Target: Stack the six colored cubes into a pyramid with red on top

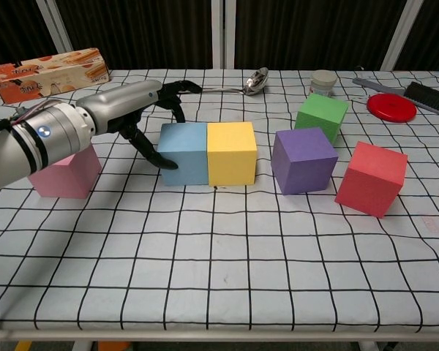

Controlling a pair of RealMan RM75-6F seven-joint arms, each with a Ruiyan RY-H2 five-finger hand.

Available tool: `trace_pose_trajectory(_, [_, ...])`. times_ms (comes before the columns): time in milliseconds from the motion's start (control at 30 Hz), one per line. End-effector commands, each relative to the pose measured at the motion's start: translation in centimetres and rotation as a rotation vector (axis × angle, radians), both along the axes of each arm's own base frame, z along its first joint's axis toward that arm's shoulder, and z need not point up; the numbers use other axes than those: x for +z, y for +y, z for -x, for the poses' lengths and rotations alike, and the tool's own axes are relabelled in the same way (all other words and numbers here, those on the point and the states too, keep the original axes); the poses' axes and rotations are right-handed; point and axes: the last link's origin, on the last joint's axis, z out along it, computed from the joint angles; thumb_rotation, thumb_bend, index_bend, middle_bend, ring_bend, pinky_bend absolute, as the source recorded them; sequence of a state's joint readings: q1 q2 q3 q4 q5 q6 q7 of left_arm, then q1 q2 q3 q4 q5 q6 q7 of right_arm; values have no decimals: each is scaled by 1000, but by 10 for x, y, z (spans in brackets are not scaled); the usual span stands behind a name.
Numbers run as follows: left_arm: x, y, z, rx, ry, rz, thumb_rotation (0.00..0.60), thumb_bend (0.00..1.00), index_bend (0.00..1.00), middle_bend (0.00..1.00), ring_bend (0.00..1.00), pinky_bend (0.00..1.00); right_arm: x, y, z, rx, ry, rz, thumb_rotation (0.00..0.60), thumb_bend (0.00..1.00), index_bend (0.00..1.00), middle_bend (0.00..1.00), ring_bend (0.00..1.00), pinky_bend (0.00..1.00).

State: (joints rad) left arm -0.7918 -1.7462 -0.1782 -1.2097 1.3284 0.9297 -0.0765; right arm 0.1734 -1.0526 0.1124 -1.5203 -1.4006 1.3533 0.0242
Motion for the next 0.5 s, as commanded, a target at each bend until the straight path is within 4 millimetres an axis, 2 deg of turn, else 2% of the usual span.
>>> trace_pose_trajectory(33, [-1, 0, 0, 2, 1, 7, 600, 168, 57, 520, 109, 127, 0, 0, 0, -1, 0, -2, 600, 209, 0, 0, 0, 0])
trace_pose_trajectory(500, [-3, -3, 0, -4, 7, 13, 600, 164, 58, 486, 109, 121, -1, 1, 1, -3, 1, -3, 600, 209, 0, 0, 0, 0])
